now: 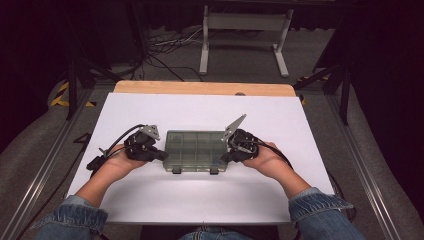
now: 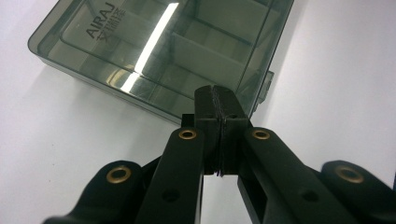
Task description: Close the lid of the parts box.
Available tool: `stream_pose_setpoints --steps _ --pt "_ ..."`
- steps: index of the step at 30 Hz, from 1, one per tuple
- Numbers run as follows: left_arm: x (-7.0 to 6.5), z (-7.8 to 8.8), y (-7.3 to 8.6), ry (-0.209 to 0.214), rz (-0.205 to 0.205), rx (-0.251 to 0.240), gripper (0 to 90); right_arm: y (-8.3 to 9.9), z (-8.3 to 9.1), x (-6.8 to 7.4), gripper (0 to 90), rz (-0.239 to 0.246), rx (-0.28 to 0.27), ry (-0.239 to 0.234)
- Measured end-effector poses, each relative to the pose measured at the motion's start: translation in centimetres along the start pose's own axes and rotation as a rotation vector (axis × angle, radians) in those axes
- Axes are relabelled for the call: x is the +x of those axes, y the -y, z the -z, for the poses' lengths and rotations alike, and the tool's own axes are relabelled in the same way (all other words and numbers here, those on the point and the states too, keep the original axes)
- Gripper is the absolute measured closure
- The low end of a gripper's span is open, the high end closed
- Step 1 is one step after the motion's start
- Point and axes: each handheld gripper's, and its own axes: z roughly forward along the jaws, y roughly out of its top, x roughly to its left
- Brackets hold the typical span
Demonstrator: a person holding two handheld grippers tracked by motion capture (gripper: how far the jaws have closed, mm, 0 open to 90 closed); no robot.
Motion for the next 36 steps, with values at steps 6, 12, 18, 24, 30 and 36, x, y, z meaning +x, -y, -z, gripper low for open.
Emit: stream_pose_setpoints --steps 6,12,18,24,30,36 --pt "-0.5 -0.7 -0.1 -0.003 -0.012 0.009 89.5 0.1 0.0 -0.1 90.0 -0.003 -0.005 -0.008" --pt "-0.6 -0.8 -0.1 0.006 -0.01 0.002 89.6 0.3 -0.5 0.0 90.0 0.007 0.008 0.007" --pt "-0.6 -0.7 -0.1 -0.016 -0.015 -0.008 87.5 0.3 -0.3 0.2 88.1 0.024 0.003 0.036" --pt "-0.8 0.1 0.0 -0.012 -0.003 -0.068 76.2 0.4 0.6 0.3 78.5 0.027 -0.06 0.068" --pt "-1.4 0.9 0.1 -0.021 -0.021 -0.132 59.5 0.9 2.1 0.8 59.9 0.01 -0.152 0.13" --pt "-1.7 1.6 0.6 -0.05 -0.008 -0.201 41.8 1.9 3.2 1.1 44.9 0.014 -0.235 0.153"
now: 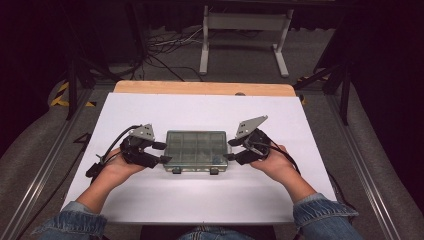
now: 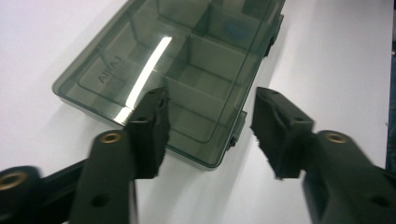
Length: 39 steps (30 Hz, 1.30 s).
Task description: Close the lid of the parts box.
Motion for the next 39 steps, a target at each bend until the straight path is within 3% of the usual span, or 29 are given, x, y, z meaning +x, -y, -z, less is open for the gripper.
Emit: stream_pose_setpoints --steps 6,11,14,17,24,30,31,34,39 --pt "-0.4 0.9 0.6 -0.041 0.007 -0.079 24.8 0.7 1.7 0.0 30.6 -0.004 -0.08 0.019" --pt "-0.6 1.6 1.1 -0.061 0.016 -0.15 17.4 1.5 3.0 0.3 19.9 -0.014 -0.151 0.041" --pt "-0.7 1.9 1.4 -0.069 0.033 -0.18 11.9 2.1 3.4 0.3 7.5 -0.021 -0.192 0.06" --pt "-0.7 2.2 1.9 -0.07 0.047 -0.235 8.5 2.7 3.8 0.4 4.0 -0.026 -0.22 0.077" --pt "-1.2 2.7 3.2 -0.096 0.06 -0.358 4.3 4.2 5.1 0.7 0.3 -0.038 -0.311 0.126" --pt "-1.7 2.8 4.2 -0.126 0.061 -0.43 3.8 5.8 6.0 0.9 0.2 -0.042 -0.378 0.18" --pt "-1.7 2.8 4.2 -0.126 0.061 -0.43 3.8 5.8 6.0 0.9 0.2 -0.042 -0.378 0.18" --pt "-1.7 2.9 4.9 -0.133 0.085 -0.462 3.7 6.9 6.6 1.0 0.2 -0.048 -0.449 0.206" --pt "-2.1 3.0 5.5 -0.166 0.081 -0.474 3.7 8.1 7.1 1.3 0.2 -0.063 -0.51 0.217"
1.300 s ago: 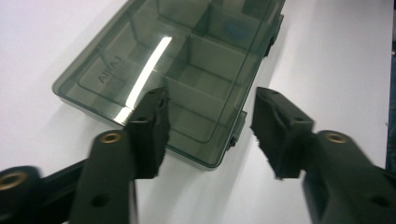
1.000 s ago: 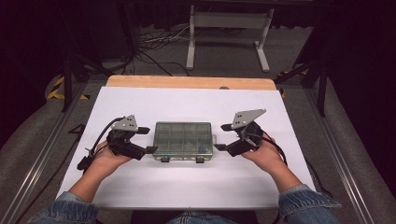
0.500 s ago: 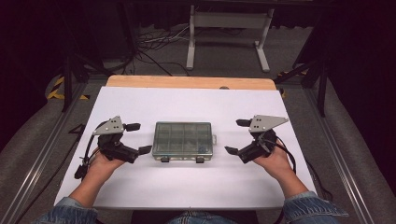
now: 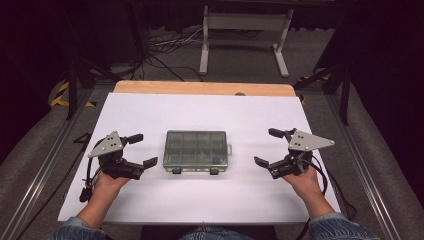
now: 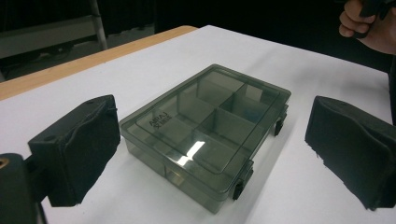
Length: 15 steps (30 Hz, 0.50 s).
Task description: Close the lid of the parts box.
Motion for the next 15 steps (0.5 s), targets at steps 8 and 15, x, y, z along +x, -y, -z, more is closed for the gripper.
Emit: stream_pose_setpoints --steps 8,15 --pt "-0.3 0.3 0.8 -0.037 0.002 -0.014 4.6 1.5 1.1 0.4 0.1 0.001 -0.081 0.021" --pt "-0.4 0.6 1.2 -0.05 -0.004 -0.031 4.9 2.8 1.7 0.4 0.1 -0.011 -0.09 0.059"
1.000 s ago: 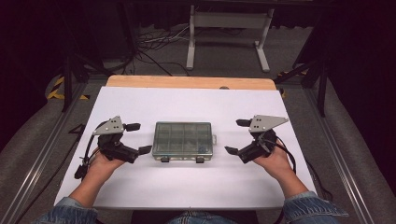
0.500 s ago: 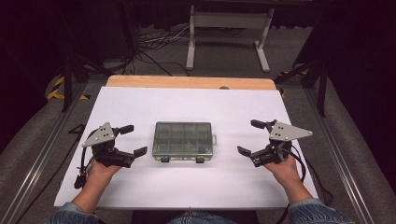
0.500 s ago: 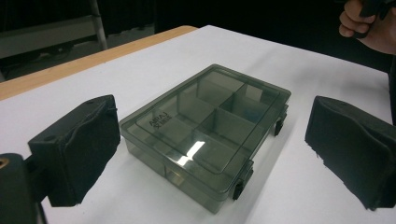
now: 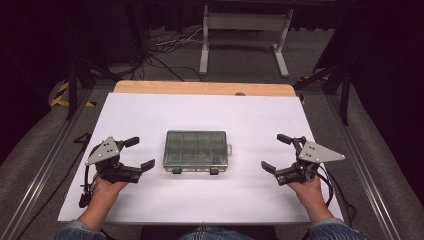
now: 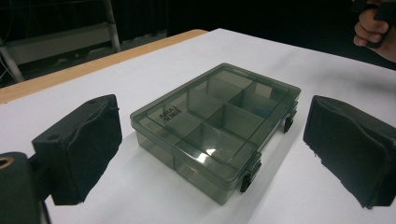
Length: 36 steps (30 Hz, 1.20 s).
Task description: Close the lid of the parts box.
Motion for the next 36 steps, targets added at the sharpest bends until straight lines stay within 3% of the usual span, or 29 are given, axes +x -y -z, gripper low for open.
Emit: stream_pose_setpoints --steps 3,6,12,19,23,26,33,36 --pt "0.1 0.1 0.3 -0.006 0.001 -0.002 4.8 0.7 0.2 0.0 0.1 -0.013 0.008 0.011" --pt "0.1 0.1 0.5 -0.011 0.002 -0.007 4.5 1.4 0.5 0.0 0.1 -0.011 -0.022 0.016" --pt "0.1 0.4 1.2 -0.014 -0.028 -0.029 4.3 2.5 0.8 0.1 0.1 -0.017 -0.046 0.042" --pt "0.3 0.2 1.9 -0.006 -0.03 -0.04 3.5 4.0 0.3 0.0 0.1 -0.035 -0.026 0.058" --pt "0.6 0.0 2.5 -0.006 -0.014 -0.038 3.2 4.4 0.4 -0.1 0.1 -0.049 -0.033 0.08" --pt "1.0 -0.1 3.1 0.001 0.025 -0.049 2.9 4.9 0.1 0.0 0.2 -0.066 -0.018 0.072" --pt "1.6 0.2 3.7 -0.008 0.034 -0.065 2.4 5.5 -0.6 0.1 0.1 -0.064 0.033 0.053" --pt "1.8 0.1 4.2 -0.011 0.036 -0.044 2.1 5.6 -0.8 0.1 0.2 -0.068 0.042 0.048"
